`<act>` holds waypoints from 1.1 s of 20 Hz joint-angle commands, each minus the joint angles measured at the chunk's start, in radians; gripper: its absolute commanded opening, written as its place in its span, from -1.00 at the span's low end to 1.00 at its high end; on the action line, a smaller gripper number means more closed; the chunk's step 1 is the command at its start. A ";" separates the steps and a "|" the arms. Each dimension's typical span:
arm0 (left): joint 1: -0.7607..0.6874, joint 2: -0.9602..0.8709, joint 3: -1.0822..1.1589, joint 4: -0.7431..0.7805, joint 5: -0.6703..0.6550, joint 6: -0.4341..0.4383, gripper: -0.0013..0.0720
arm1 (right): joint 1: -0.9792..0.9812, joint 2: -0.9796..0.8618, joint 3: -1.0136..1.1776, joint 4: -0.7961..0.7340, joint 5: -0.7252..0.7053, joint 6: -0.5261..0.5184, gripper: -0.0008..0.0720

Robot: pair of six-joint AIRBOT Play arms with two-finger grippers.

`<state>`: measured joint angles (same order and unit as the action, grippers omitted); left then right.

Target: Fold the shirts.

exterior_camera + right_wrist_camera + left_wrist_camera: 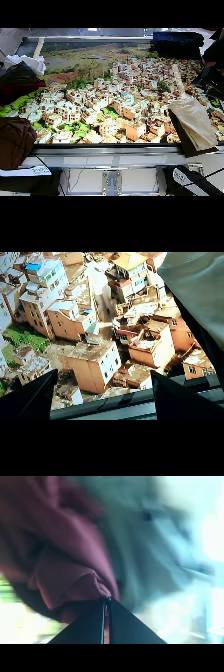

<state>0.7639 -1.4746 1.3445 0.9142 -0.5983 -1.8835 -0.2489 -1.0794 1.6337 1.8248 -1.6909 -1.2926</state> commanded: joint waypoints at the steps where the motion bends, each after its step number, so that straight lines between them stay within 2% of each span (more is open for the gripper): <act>1: -0.023 0.210 0.001 -0.235 0.003 0.221 -0.93 | 0.000 0.000 0.000 0.000 -0.003 -0.015 0.81; 3: -0.064 0.340 0.001 -0.296 0.000 0.301 -0.93 | 0.000 0.000 0.000 0.000 -0.003 -0.065 0.81; 6: -0.169 0.491 0.001 -0.318 0.000 0.303 -0.93 | 0.000 0.000 0.000 -0.001 -0.003 -0.117 0.81; 9: -0.348 0.575 0.001 -0.348 -0.017 0.306 -0.93 | 0.000 0.000 0.000 -0.001 -0.003 -0.162 0.81; 14: -0.785 0.545 0.001 -0.343 -0.064 0.443 -0.93 | 0.000 0.000 0.000 -0.008 -0.003 -0.198 0.81; 16: -0.924 0.492 0.001 -0.306 -0.065 0.460 -0.93 | 0.000 0.000 0.000 -0.008 -0.003 -0.204 0.81; 17: -0.981 0.457 0.001 -0.276 -0.067 0.459 -0.87 | 0.000 0.000 0.000 -0.008 -0.003 -0.216 0.81; 18: -1.023 0.423 0.001 -0.254 -0.071 0.459 -0.23 | 0.000 0.000 0.000 -0.008 -0.003 -0.225 0.81; 19: -1.046 0.393 0.001 -0.249 -0.084 0.459 0.75 | 0.000 0.000 0.000 -0.008 -0.003 -0.232 0.82; 20: -1.049 0.367 0.001 -0.248 -0.127 0.460 0.95 | 0.000 0.000 0.000 -0.008 -0.003 -0.246 0.81; 21: -1.041 0.352 0.001 -0.211 -0.178 0.460 0.96 | 0.000 0.000 0.000 -0.010 -0.002 -0.248 0.82; 22: -1.027 0.341 0.001 -0.113 -0.233 0.459 0.96 | 0.000 0.000 0.000 -0.015 -0.001 -0.252 0.82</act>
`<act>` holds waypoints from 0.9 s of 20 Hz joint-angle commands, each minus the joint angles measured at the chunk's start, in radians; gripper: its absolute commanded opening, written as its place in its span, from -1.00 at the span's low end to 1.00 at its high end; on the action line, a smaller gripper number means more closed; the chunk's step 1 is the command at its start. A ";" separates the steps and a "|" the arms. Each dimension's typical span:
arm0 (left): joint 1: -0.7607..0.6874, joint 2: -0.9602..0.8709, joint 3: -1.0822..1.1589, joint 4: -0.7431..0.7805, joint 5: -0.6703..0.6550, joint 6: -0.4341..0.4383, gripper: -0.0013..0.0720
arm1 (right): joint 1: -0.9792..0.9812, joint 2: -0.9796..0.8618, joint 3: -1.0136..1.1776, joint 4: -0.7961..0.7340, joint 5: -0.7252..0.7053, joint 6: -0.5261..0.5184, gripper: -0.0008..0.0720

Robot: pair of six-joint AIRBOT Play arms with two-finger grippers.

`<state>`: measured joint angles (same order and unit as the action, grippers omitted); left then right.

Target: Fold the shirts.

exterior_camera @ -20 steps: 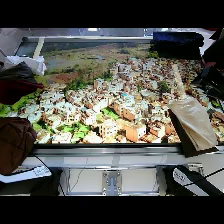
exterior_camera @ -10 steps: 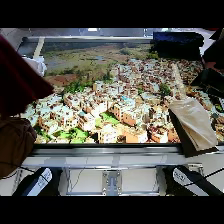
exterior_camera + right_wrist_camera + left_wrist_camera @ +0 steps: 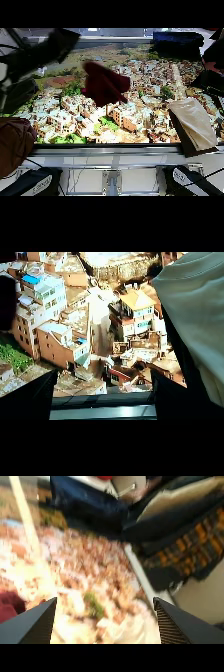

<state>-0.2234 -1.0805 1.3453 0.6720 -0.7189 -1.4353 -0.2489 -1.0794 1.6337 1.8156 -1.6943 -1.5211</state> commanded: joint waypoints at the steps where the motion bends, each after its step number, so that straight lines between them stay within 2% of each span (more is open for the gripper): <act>1: -0.025 -0.065 -0.002 0.280 -0.180 -0.022 0.95 | 0.000 0.000 0.000 -0.009 0.006 -0.034 0.81; 2: -0.014 -0.081 -0.013 0.438 -0.238 -0.139 0.95 | 0.000 -0.001 0.000 -0.010 0.018 -0.042 0.81; 4: -0.013 -0.122 -0.078 0.599 -0.251 -0.383 0.95 | 0.000 -0.008 0.000 -0.006 0.064 -0.042 0.82; 5: -0.013 -0.150 -0.117 0.601 -0.227 -0.415 0.95 | 0.000 -0.014 0.000 -0.005 0.088 -0.042 0.82; 7: -0.018 -0.222 -0.186 0.526 -0.162 -0.441 0.95 | 0.000 -0.039 -0.002 0.010 0.122 -0.042 0.82; 11: -0.030 -0.385 -0.219 0.269 0.040 -0.442 0.95 | 0.019 -0.115 -0.025 0.024 0.179 -0.040 0.82; 13: -0.040 -0.439 -0.218 0.223 0.118 -0.443 0.95 | 0.072 -0.178 -0.032 0.024 0.240 -0.040 0.82; 15: -0.050 -0.473 -0.218 0.205 0.176 -0.443 0.95 | 0.151 -0.265 -0.032 0.025 0.363 -0.038 0.82; 18: -0.063 -0.489 -0.218 0.157 0.233 -0.443 0.95 | 0.280 -0.433 -0.031 0.026 0.616 0.055 0.82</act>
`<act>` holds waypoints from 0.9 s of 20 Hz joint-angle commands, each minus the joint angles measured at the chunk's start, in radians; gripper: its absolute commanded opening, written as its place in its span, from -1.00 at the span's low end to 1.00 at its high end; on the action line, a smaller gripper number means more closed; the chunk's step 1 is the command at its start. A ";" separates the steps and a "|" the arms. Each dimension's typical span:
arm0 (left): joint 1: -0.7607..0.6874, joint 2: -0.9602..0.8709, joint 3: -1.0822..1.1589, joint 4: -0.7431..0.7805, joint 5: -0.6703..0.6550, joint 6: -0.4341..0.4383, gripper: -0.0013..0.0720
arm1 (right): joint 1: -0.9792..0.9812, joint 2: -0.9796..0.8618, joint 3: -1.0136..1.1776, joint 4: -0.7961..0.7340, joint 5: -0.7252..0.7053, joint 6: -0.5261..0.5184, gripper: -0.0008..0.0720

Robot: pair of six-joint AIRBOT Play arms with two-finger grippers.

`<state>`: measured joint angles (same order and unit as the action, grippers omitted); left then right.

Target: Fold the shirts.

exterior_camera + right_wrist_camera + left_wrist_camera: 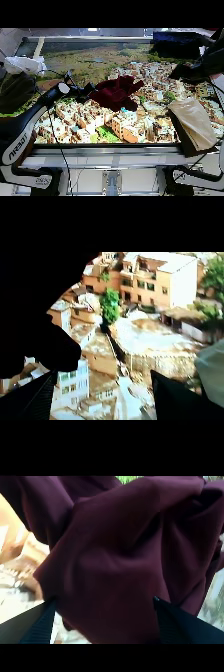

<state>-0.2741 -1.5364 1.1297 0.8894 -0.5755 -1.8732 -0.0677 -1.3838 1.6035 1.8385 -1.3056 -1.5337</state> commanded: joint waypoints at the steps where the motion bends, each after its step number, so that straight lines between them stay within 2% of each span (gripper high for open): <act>1: -0.016 -0.033 -0.003 -0.061 0.090 -0.005 0.95 | 0.128 -0.187 -0.001 0.018 0.295 0.108 0.81; 3: -0.026 -0.033 -0.003 -0.061 0.090 -0.004 0.95 | 0.167 -0.311 0.013 0.092 0.379 0.149 0.81; 5: -0.043 -0.034 -0.003 -0.060 0.102 -0.005 0.95 | 0.192 -0.419 0.040 0.181 0.404 0.150 0.82; 8: -0.064 -0.048 -0.003 -0.061 0.202 -0.005 0.95 | 0.230 -0.516 0.082 0.229 0.442 0.153 0.81; 9: -0.068 -0.061 -0.003 -0.061 0.212 -0.005 0.95 | 0.244 -0.533 0.095 0.233 0.457 0.154 0.81; 11: -0.069 -0.092 -0.003 -0.062 0.200 -0.005 0.95 | 0.257 -0.555 0.112 0.229 0.459 0.156 0.65; 18: -0.069 -0.120 -0.003 -0.090 0.201 -0.005 0.95 | 0.224 -0.560 0.118 0.201 0.396 0.157 0.65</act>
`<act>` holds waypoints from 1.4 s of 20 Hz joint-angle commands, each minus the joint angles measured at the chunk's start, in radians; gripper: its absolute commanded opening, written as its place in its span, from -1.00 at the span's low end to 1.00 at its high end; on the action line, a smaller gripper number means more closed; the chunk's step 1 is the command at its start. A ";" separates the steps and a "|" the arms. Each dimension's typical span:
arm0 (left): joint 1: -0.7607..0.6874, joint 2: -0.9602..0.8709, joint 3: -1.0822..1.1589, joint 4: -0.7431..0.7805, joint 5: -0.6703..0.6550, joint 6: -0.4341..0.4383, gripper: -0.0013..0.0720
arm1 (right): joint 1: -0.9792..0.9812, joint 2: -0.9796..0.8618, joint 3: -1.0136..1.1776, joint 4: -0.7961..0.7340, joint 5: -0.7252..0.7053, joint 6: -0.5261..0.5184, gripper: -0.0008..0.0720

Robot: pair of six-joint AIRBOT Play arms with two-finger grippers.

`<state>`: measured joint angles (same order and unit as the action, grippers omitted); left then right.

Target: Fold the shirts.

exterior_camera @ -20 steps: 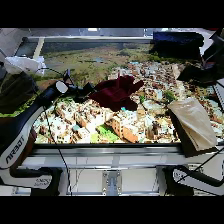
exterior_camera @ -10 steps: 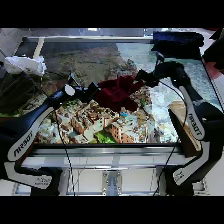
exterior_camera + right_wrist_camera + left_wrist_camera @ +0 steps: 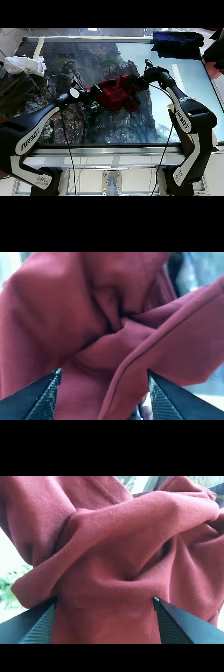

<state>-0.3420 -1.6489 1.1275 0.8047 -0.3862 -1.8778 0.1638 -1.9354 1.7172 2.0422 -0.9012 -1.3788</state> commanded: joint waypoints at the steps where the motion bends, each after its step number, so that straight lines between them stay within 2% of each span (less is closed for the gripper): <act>1: -0.001 -0.007 0.000 -0.006 0.012 0.000 0.95 | -0.007 -0.011 0.004 -0.002 -0.004 0.002 0.64; 5: -0.001 -0.007 0.000 -0.006 0.012 0.000 0.95 | 0.011 -0.045 0.004 0.008 -0.002 0.008 0.63; 6: -0.001 -0.007 0.000 -0.006 0.013 0.000 0.95 | 0.019 -0.053 0.004 0.012 0.004 0.008 0.38; 9: -0.001 -0.007 0.000 -0.006 0.016 0.000 0.92 | 0.031 -0.057 0.013 0.014 0.026 0.006 -0.95; 10: 0.001 -0.007 0.000 -0.005 0.028 0.000 0.32 | 0.031 -0.056 0.032 0.013 0.012 0.005 -0.94; 11: 0.008 -0.005 0.000 -0.006 0.042 0.000 -0.86 | 0.030 -0.053 0.058 0.008 -0.019 0.000 -0.94; 13: 0.034 0.013 0.003 -0.005 0.050 0.033 -0.93 | 0.023 -0.034 0.148 -0.060 -0.123 -0.021 -0.95; 15: 0.074 0.066 0.003 -0.005 0.013 0.115 -0.93 | 0.016 -0.006 0.261 -0.143 -0.264 -0.069 -0.95; 17: 0.120 0.153 0.004 -0.005 -0.060 0.218 -0.93 | 0.016 0.044 0.367 -0.242 -0.427 -0.117 -0.95; 19: 0.161 0.266 0.004 -0.005 -0.169 0.321 -0.93 | 0.016 0.147 0.369 -0.285 -0.516 -0.170 -0.95; 23: 0.187 0.538 0.004 -0.005 -0.399 0.523 -0.93 | 0.055 0.403 0.365 -0.262 -0.722 -0.264 -0.95; 25: 0.185 0.678 0.004 -0.005 -0.441 0.563 -0.93 | 0.102 0.535 0.365 -0.229 -0.772 -0.266 -0.95; 28: 0.181 0.843 0.015 -0.005 -0.447 0.616 -0.94 | 0.201 0.711 0.365 -0.183 -0.757 -0.261 -0.95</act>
<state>-0.1623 -0.9585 1.1347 0.8017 -0.7757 -1.3518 0.2924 -1.3811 2.0796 1.8256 -1.6108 -1.6245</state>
